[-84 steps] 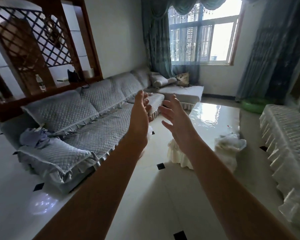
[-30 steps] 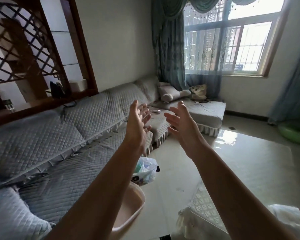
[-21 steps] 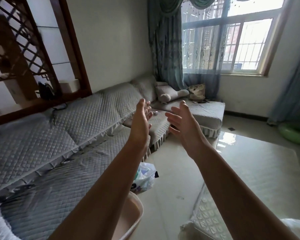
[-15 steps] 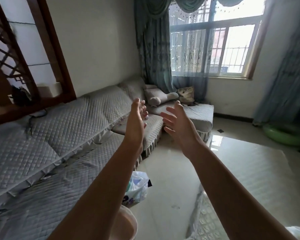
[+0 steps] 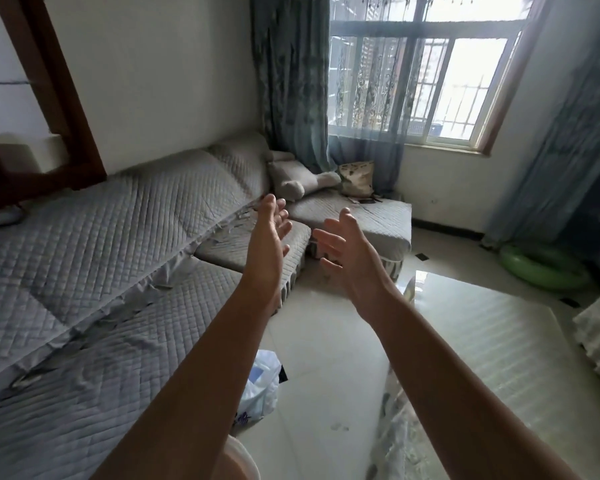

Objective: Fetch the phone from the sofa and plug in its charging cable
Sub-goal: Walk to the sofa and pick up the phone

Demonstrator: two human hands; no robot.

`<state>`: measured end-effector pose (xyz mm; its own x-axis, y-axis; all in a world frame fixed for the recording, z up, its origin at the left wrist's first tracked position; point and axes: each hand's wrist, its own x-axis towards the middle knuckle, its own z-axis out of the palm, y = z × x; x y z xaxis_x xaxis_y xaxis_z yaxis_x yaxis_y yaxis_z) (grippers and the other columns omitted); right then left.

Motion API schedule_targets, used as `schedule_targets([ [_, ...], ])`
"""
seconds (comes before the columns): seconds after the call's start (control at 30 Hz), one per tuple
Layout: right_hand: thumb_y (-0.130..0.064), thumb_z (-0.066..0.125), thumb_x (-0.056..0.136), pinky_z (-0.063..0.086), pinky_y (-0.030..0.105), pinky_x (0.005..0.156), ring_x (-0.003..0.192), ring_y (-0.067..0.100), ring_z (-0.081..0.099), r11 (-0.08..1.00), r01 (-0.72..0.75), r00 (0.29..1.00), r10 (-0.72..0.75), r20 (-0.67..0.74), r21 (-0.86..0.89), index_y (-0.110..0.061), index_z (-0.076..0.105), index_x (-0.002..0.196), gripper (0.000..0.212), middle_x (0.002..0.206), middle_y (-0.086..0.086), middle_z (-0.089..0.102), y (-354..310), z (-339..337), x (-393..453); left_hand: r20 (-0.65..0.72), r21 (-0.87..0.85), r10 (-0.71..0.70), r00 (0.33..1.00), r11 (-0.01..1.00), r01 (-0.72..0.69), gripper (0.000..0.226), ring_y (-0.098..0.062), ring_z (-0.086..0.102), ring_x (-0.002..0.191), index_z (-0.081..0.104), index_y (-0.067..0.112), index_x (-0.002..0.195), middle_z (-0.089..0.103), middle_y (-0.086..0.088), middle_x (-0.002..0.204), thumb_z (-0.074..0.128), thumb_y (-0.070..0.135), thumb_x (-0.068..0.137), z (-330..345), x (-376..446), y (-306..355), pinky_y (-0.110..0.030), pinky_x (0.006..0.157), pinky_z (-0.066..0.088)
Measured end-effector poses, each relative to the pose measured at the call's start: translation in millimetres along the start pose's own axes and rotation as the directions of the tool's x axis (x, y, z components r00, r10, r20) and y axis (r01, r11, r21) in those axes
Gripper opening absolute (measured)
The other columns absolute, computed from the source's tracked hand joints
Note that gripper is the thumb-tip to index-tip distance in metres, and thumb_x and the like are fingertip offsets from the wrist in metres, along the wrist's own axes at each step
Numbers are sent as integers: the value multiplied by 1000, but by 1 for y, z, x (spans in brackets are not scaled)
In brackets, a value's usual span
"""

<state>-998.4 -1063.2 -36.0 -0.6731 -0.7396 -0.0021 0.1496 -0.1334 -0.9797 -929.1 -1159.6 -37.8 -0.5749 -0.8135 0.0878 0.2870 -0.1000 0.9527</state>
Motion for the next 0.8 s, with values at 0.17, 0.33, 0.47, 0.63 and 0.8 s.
schedule_targets([
  [0.17, -52, 35, 94, 34, 39, 109, 128, 18, 48, 999, -21, 1000, 21, 9, 45, -18, 40, 143, 60, 137, 6, 56, 10, -2, 63, 4, 15, -22, 1000, 1000, 22, 58, -22, 45, 136, 45, 19, 143, 43, -8, 154, 24, 52, 101, 3, 56, -20, -46, 111, 29],
  [0.33, -50, 36, 94, 36, 36, 106, 128, 19, 48, 993, -38, 999, 34, 37, 109, -16, 43, 138, 57, 134, 6, 58, 14, -12, 140, -3, 59, -39, 999, 997, 39, 58, -24, 43, 138, 44, 16, 145, 43, -10, 154, 23, 49, 102, 22, 123, -37, -46, 112, 29],
  [0.47, -51, 34, 95, 33, 41, 110, 124, 17, 51, 991, -39, 997, 31, 64, 126, -16, 44, 140, 58, 134, 6, 58, 9, -25, 216, -22, 113, -18, 1000, 993, 21, 57, -20, 51, 127, 46, 15, 142, 48, -9, 148, 21, 47, 102, 45, 190, -45, -49, 114, 29],
  [0.63, -50, 34, 95, 35, 38, 107, 103, 10, 57, 986, -62, 996, 50, 79, 158, -18, 48, 134, 53, 130, 5, 60, 1, -53, 305, -72, 93, -9, 997, 995, 16, 52, -6, 58, 100, 51, 20, 132, 56, 1, 126, 20, 49, 101, 75, 266, -67, -50, 112, 31],
  [0.8, -51, 36, 94, 36, 38, 106, 101, 9, 59, 971, -97, 993, 80, 85, 220, -17, 51, 130, 52, 122, 2, 63, 3, -73, 368, -55, 97, -27, 998, 995, 33, 61, -21, 46, 134, 45, 17, 143, 44, -8, 152, 19, 52, 101, 100, 316, -84, -51, 115, 28],
])
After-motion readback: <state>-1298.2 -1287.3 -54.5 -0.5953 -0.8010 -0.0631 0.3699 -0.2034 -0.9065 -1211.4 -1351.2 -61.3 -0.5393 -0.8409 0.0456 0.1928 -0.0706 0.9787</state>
